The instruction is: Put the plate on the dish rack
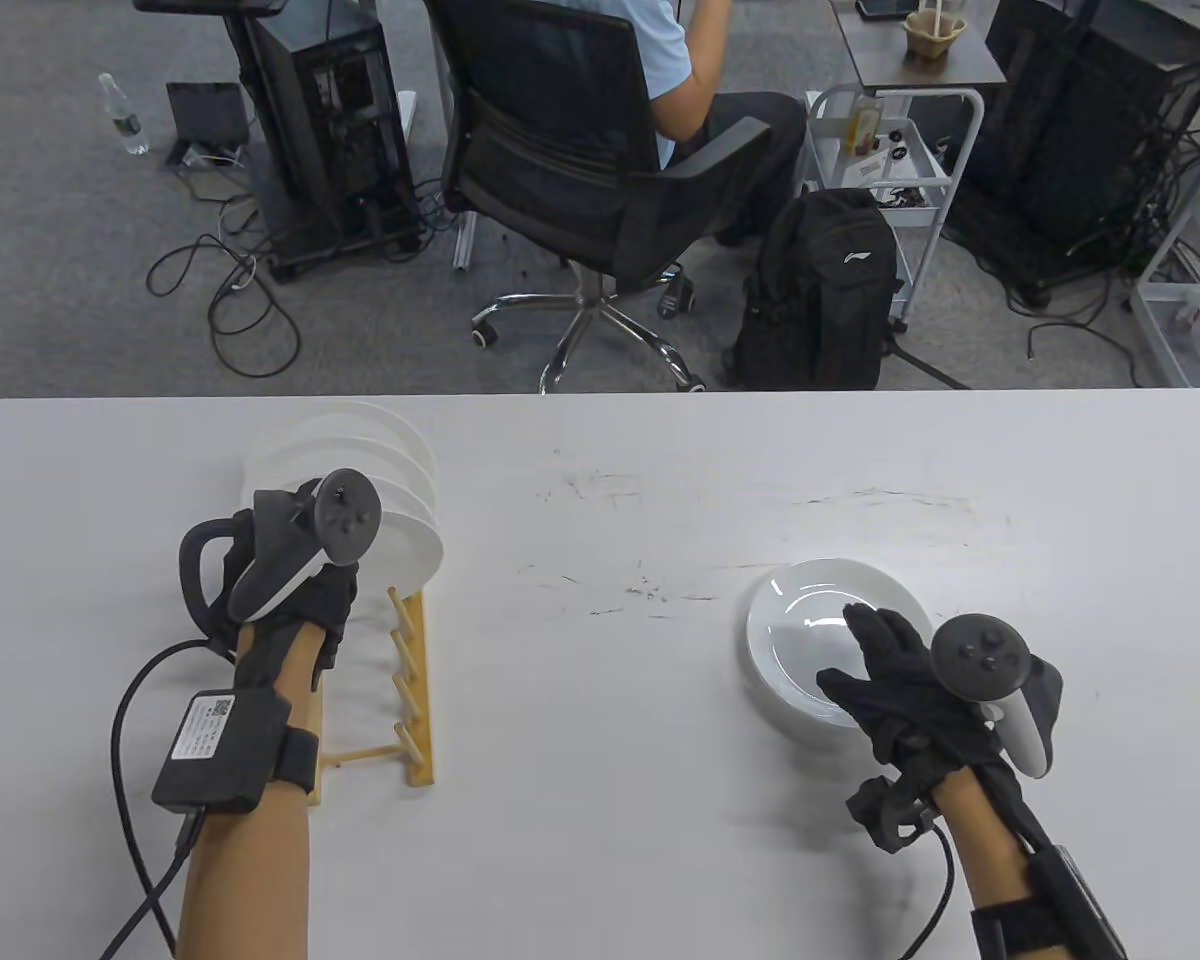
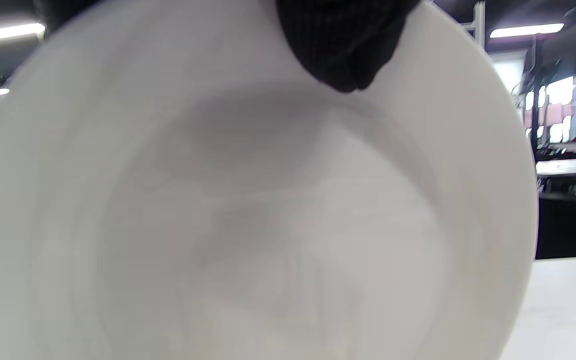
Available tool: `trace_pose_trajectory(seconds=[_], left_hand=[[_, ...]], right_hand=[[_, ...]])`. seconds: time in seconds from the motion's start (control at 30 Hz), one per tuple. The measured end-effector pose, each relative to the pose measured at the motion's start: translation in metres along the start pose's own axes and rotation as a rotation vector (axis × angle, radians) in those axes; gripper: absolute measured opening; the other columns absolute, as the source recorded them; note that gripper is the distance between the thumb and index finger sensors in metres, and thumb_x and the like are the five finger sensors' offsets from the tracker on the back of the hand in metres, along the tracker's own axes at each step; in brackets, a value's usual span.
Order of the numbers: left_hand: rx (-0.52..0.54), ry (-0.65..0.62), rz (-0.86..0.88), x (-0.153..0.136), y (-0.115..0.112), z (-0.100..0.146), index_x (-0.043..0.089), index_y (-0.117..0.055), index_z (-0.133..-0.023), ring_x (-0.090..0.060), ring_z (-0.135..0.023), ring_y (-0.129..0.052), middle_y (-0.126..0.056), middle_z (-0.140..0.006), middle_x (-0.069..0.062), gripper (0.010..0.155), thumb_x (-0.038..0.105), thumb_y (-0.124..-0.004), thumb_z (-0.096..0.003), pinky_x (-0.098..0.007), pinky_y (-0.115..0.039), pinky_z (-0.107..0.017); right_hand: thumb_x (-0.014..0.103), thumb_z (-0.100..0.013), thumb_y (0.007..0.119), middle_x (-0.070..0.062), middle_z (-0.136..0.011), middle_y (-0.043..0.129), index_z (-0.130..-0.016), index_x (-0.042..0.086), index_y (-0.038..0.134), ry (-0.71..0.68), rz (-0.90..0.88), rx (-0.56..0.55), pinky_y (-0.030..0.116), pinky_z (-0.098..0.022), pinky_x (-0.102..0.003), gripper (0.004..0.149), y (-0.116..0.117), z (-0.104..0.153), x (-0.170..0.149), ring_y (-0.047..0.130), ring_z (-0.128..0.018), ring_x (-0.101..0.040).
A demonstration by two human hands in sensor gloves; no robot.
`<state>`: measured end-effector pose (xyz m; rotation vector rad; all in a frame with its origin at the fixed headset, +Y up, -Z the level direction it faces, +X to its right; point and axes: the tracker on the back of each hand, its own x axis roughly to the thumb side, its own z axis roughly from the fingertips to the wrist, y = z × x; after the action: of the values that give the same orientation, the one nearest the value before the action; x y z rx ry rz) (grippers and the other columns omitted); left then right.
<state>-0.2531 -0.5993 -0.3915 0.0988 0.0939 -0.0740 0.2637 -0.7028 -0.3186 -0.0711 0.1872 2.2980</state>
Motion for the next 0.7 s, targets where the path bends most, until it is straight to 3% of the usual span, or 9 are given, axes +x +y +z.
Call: trace_pose_trajectory(seconds=[0.23,0.43,0.57,0.7], left_hand=[[-0.112,0.030,-0.015,-0.006,-0.025,-0.012,0.032,-0.084,-0.095,-0.040,-0.085,-0.095,-0.090,-0.096,-0.003,0.049,0.023,-0.079,-0.0472,-0.060,-0.076,-0.062],[-0.092,0.066,0.013,-0.010,-0.026,-0.014,0.030,-0.074,-0.102,-0.042,-0.091,-0.089,-0.083,-0.102,-0.004,0.053,0.027,-0.077,-0.0496,-0.062,-0.072,-0.065],[-0.098,0.089,0.060,-0.009,-0.013,-0.002,0.027,-0.058,-0.112,-0.051,-0.103,-0.069,-0.066,-0.114,-0.010,0.066,0.044,-0.073,-0.0504,-0.067,-0.060,-0.070],[-0.042,0.076,0.254,0.004,0.002,0.031,0.026,-0.050,-0.116,-0.057,-0.108,-0.049,-0.049,-0.121,-0.013,0.072,0.051,-0.069,-0.0514,-0.072,-0.047,-0.072]], right_hand=[[0.035,-0.049,0.080,-0.018,-0.116,0.027,-0.109,0.010,0.040,0.002,0.002,0.014,0.028,-0.067,-0.077,0.077,0.001,-0.001,0.000,0.027,-0.101,-0.061],[0.035,-0.049,0.079,-0.019,-0.115,0.025,-0.109,0.008,0.038,0.012,0.001,0.028,0.027,-0.067,-0.077,0.077,0.002,-0.001,0.000,0.026,-0.101,-0.062],[0.035,-0.049,0.079,-0.020,-0.115,0.025,-0.109,0.008,0.038,0.017,-0.001,0.032,0.027,-0.067,-0.077,0.078,0.002,-0.001,-0.001,0.025,-0.101,-0.062],[0.035,-0.049,0.079,-0.020,-0.115,0.024,-0.109,0.007,0.037,0.022,-0.001,0.039,0.026,-0.067,-0.077,0.078,0.003,-0.002,-0.001,0.024,-0.100,-0.062]])
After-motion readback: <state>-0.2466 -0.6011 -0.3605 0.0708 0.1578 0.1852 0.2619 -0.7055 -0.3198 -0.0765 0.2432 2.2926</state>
